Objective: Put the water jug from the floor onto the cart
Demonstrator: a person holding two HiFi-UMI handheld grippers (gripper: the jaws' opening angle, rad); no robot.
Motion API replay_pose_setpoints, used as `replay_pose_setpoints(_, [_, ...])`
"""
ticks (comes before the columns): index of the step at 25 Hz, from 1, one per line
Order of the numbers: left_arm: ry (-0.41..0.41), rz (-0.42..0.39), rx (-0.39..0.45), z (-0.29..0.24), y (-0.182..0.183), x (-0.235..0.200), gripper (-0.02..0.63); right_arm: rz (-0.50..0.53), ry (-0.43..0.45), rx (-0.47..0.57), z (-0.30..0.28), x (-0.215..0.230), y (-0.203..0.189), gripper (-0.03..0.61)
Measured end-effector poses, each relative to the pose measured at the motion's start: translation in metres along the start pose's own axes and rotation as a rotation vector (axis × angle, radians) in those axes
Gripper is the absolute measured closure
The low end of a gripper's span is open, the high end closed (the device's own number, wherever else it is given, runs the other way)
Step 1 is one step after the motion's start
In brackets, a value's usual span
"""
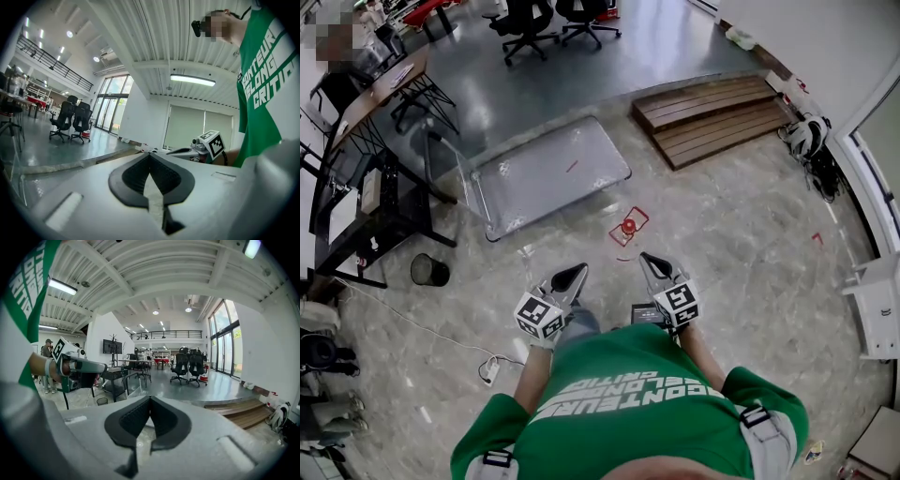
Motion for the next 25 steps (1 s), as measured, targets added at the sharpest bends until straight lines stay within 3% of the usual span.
replay_pose_setpoints(25, [0.014, 0.025, 0.045, 0.011, 0.038, -0.114, 0.603, 0.042, 0.034, -0.011, -0.114, -0.008, 0.052, 0.585])
Point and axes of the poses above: the fingertips, and each gripper's own axes: z backward along the fingers, x to its right, y out of its top, the point moved 5 cm from there along z, backward along the fingers, and after that the axes turned 4 degrees about z, right-handed, at the moved point
